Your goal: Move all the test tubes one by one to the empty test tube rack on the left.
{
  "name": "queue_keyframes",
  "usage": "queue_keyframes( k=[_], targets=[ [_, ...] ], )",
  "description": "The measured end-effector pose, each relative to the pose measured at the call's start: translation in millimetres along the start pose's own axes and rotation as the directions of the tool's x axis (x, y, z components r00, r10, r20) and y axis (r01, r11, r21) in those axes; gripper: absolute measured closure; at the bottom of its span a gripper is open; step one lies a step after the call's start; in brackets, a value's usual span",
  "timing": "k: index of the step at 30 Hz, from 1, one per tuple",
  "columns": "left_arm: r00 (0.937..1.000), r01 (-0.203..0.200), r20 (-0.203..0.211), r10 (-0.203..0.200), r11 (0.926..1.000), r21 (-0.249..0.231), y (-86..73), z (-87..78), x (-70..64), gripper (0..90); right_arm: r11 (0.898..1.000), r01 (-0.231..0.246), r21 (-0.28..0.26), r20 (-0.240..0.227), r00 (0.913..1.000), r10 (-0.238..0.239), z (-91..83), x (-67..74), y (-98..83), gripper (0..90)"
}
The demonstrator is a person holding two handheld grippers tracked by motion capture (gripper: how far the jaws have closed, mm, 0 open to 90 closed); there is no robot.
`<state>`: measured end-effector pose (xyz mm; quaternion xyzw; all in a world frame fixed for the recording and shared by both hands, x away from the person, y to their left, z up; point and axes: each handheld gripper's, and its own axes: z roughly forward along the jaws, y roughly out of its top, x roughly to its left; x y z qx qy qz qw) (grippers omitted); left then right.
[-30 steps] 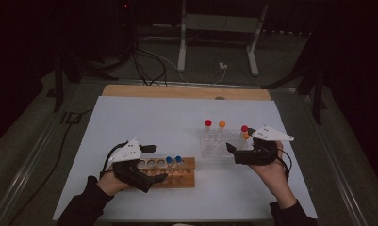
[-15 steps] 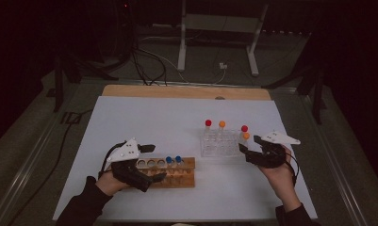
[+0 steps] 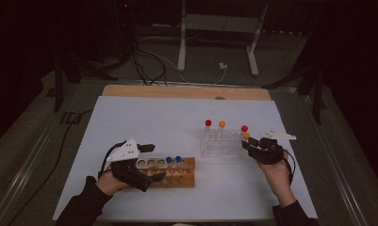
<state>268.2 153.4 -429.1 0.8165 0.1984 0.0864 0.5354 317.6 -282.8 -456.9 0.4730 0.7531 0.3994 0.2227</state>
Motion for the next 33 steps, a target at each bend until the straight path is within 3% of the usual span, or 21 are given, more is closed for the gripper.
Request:
queue_keyframes(
  k=[8, 20, 33],
  targets=[
    [1.0, 0.0, 0.003, 0.0, 1.0, 0.004, -0.6, 0.4, 0.9, 1.4, 1.0, 0.002, 0.017, 0.009, 1.0, -0.002, 7.2, 0.7, 0.7, 73.4],
    [1.0, 0.002, 0.005, -0.002, 1.0, 0.001, 0.1, -0.4, 0.7, 1.4, 0.999, 0.025, 0.023, 0.038, 0.9989, -0.026, 9.6, 4.0, 1.0, 74.8],
    [0.9999, 0.009, 0.01, -0.009, 1.0, 0.001, 1.8, -1.8, 1.5, 1.4, 0.997, 0.053, -0.062, 0.053, 0.9973, -0.05, -19.9, 9.7, 18.2, 74.9]
  ],
)
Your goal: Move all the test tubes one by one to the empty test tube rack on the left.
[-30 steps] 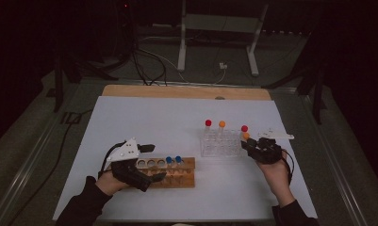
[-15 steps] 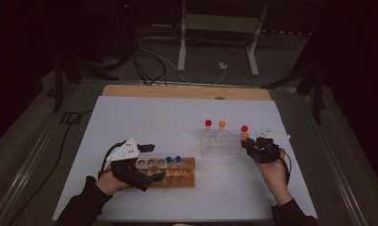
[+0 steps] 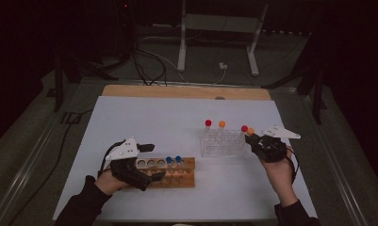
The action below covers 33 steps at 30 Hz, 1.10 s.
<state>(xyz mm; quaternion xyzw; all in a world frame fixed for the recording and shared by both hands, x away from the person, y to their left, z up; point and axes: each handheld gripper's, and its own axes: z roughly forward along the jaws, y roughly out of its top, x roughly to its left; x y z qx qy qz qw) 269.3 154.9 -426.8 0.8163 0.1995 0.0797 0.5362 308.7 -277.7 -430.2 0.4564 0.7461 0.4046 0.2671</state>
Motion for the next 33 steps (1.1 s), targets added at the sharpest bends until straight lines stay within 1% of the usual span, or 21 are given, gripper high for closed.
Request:
queue_keyframes(
  k=[2, 6, 10, 13, 16, 19, 22, 26, 30, 33],
  targets=[
    [1.0, -0.001, 0.003, 0.001, 1.0, -0.002, 0.7, -0.4, 0.0, 1.4, 1.0, 0.002, -0.006, 0.002, 1.0, -0.002, -1.5, 0.3, 1.1, 74.9],
    [1.0, -0.003, 0.006, 0.003, 1.0, -0.002, 2.5, -1.4, -0.9, 1.4, 1.0, 0.01, -0.029, 0.007, 0.9999, -0.009, -10.8, 2.3, 6.1, 75.0],
    [0.9999, -0.003, 0.011, 0.003, 1.0, -0.008, 4.5, -2.0, -1.5, 1.4, 0.998, 0.022, -0.058, 0.003, 0.9998, -0.022, -20.6, 5.5, 10.9, 75.0],
    [0.9999, -0.004, 0.013, 0.004, 1.0, -0.008, 6.4, -1.8, -1.7, 1.4, 0.997, 0.031, -0.075, -0.01, 0.9995, -0.031, -26.4, 9.0, 14.7, 75.0],
    [1.0, -0.006, 0.008, 0.006, 1.0, -0.002, 8.7, -1.0, -2.4, 1.4, 0.996, 0.037, -0.082, -0.039, 0.9985, -0.04, -29.3, 15.0, 17.5, 74.9],
    [1.0, -0.007, 0.003, 0.007, 1.0, -0.002, 10.8, -0.4, -3.0, 1.4, 0.996, 0.05, -0.078, -0.074, 0.9957, -0.056, -28.3, 23.4, 19.4, 75.0],
    [0.9999, -0.008, 0.008, 0.008, 1.0, 0.002, 13.5, 0.1, -2.3, 1.4, 0.995, 0.06, -0.075, -0.118, 0.9907, -0.068, -24.1, 32.1, 21.6, 74.9],
    [0.9999, -0.008, 0.011, 0.008, 0.9999, -0.007, 18.4, 0.6, -1.3, 1.4, 0.995, 0.072, -0.072, -0.166, 0.9827, -0.083, -17.1, 43.5, 25.9, 75.0],
    [0.9999, -0.006, 0.016, 0.006, 1.0, -0.002, 23.0, 3.2, 0.4, 1.5, 0.992, 0.098, -0.075, -0.189, 0.9758, -0.11, -9.4, 55.4, 30.6, 75.0],
    [0.9997, -0.008, 0.024, 0.008, 1.0, 0.004, 26.9, 6.3, 0.9, 1.5, 0.992, 0.108, -0.068, -0.22, 0.9682, -0.12, -3.0, 63.1, 33.4, 74.9]
  ],
)
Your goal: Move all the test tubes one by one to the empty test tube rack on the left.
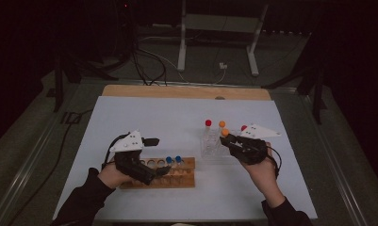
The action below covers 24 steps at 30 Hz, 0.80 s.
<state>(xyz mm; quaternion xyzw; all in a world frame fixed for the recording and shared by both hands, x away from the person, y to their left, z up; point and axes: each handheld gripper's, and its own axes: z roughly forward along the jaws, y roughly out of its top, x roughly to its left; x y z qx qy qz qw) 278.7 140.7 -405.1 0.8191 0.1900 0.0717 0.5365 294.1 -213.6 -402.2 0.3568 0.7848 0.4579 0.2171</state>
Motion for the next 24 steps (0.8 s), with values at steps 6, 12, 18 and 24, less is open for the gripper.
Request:
queue_keyframes(
  k=[6, 12, 18, 24],
  targets=[
    [0.9999, 0.001, 0.013, 0.0, 0.9999, -0.011, 13.6, 9.1, 3.7, 1.9, 1.0, 0.024, 0.014, -0.048, 0.9986, -0.023, 15.0, 11.6, 5.5, 75.0],
    [0.9996, -0.025, 0.009, 0.025, 0.9996, -0.014, 30.5, 22.2, 4.7, 7.0, 0.998, 0.056, 0.022, -0.082, 0.9951, -0.054, 29.3, 24.3, 11.0, 75.0],
    [0.9993, -0.037, -0.004, 0.037, 0.9991, -0.019, 47.1, 36.7, 8.7, 16.3, 0.997, 0.073, 0.021, -0.096, 0.9929, -0.07, 34.3, 29.8, 14.4, 75.0],
    [0.998, -0.055, -0.032, 0.055, 0.9985, -0.004, 60.7, 51.8, 12.8, 24.4, 0.996, 0.085, 0.023, -0.103, 0.9913, -0.082, 38.1, 33.7, 17.9, 75.0]
  ],
)
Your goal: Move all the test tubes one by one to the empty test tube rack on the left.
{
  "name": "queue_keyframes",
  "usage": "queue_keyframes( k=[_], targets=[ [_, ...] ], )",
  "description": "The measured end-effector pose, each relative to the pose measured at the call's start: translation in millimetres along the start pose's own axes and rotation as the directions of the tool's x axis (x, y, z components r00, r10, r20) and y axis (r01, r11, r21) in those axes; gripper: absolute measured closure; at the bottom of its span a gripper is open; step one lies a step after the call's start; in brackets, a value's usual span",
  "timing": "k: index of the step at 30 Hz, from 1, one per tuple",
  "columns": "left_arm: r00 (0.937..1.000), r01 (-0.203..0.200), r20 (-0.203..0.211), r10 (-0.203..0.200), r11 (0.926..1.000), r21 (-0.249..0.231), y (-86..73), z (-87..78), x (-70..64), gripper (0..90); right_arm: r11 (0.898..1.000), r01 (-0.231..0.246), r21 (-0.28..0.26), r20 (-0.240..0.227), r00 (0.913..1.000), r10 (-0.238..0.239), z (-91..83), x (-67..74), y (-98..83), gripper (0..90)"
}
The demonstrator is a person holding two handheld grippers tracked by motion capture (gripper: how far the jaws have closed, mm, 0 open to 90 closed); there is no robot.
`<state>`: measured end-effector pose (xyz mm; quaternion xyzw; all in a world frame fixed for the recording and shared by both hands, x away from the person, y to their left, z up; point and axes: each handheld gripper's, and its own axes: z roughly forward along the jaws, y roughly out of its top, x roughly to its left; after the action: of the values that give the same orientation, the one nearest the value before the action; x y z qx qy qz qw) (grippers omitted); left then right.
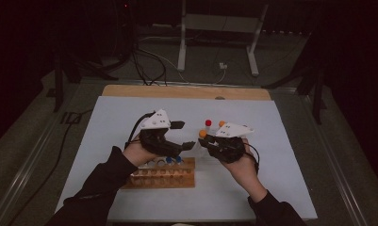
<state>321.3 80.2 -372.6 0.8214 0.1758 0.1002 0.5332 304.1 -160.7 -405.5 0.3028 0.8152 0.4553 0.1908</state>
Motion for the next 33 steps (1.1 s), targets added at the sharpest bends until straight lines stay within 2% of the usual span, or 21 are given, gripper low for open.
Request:
queue_keyframes(
  k=[9, 17, 20, 27, 33],
  targets=[
    [0.9995, -0.018, -0.024, 0.019, 0.9995, 0.026, 8.4, 23.4, 1.6, 40.1, 1.0, 0.0, 0.01, -0.008, 1.0, 0.0, 6.2, 2.3, 2.8, 75.0],
    [0.9972, -0.047, -0.056, 0.05, 0.9975, 0.054, 10.4, 34.1, 0.3, 56.9, 1.0, 0.003, 0.008, -0.005, 1.0, -0.003, 7.1, 2.3, 4.6, 74.9],
    [0.9971, -0.056, -0.048, 0.059, 0.9965, 0.062, 9.3, 36.3, -0.3, 63.1, 1.0, -0.005, 0.008, -0.004, 1.0, 0.005, 7.1, 1.4, 4.2, 74.9],
    [0.9957, -0.078, -0.045, 0.081, 0.9936, 0.082, 8.0, 39.8, -1.4, 69.6, 1.0, 0.002, 0.009, 0.003, 1.0, -0.002, 7.0, 1.9, 4.0, 74.9],
    [0.9933, -0.096, -0.055, 0.101, 0.9916, 0.086, 8.3, 40.2, -2.3, 71.2, 1.0, 0.0, 0.004, 0.004, 1.0, 0.0, 7.4, 1.8, 3.3, 74.7]
  ],
)
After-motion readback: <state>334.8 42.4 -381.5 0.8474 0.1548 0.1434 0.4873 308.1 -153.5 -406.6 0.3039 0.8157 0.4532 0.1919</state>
